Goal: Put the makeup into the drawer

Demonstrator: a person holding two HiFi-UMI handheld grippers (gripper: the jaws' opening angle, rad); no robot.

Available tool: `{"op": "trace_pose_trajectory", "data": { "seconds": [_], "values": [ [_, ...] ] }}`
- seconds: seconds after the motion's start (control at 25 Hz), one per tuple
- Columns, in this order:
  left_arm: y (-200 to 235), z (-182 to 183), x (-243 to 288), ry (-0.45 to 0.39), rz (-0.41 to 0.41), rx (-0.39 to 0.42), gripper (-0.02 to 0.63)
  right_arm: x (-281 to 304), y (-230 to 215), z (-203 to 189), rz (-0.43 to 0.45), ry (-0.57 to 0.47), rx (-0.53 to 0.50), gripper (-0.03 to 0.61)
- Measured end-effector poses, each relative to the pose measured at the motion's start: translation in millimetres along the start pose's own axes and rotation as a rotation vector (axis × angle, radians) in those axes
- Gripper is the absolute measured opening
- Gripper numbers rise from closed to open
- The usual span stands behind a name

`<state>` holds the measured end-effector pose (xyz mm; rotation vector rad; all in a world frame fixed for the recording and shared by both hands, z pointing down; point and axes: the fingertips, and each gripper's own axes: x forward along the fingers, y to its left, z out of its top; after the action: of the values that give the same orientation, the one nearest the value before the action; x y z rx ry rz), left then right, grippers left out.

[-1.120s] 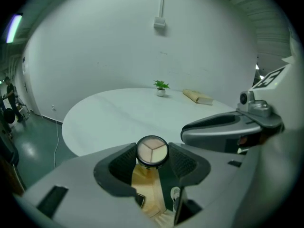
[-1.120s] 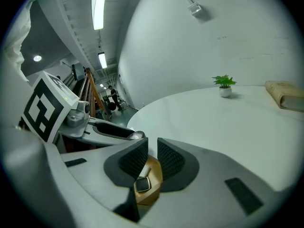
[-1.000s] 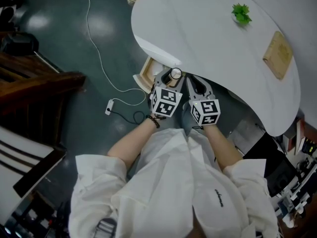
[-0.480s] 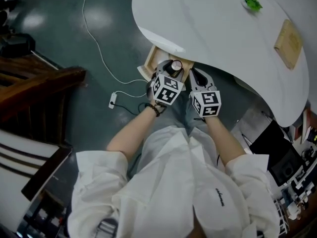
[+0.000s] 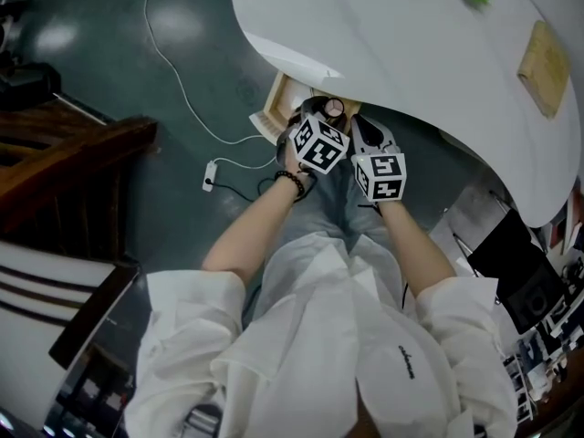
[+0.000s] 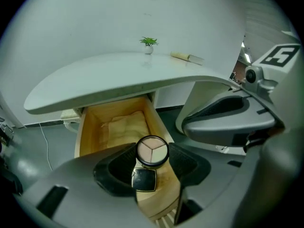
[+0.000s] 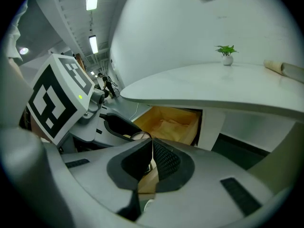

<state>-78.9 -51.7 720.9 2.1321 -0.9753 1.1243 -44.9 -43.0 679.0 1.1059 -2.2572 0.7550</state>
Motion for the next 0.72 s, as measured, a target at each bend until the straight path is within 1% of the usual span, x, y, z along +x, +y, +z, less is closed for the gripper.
{"op": "trace_pose_trajectory", "data": {
  "seconds": [0.16, 0.36, 0.72],
  "values": [
    [-1.2, -6.4, 11.9, 0.036, -0.016, -0.015, 0.229, 4.6, -6.0, -7.3, -0.01, 0.009, 0.009, 0.023],
    [-6.4, -16.6, 25.5, 0.124, -0.047, 0.003, 0.229, 2.9, -8.2, -11.6, -0.012, 0.008, 0.012, 0.023],
    [-6.5, -19.1, 26.4, 0.15, -0.053, -0.005, 0.231, -1.8, -6.9, -12.7, -0.005, 0.009, 0.008, 0.023]
  ]
}}
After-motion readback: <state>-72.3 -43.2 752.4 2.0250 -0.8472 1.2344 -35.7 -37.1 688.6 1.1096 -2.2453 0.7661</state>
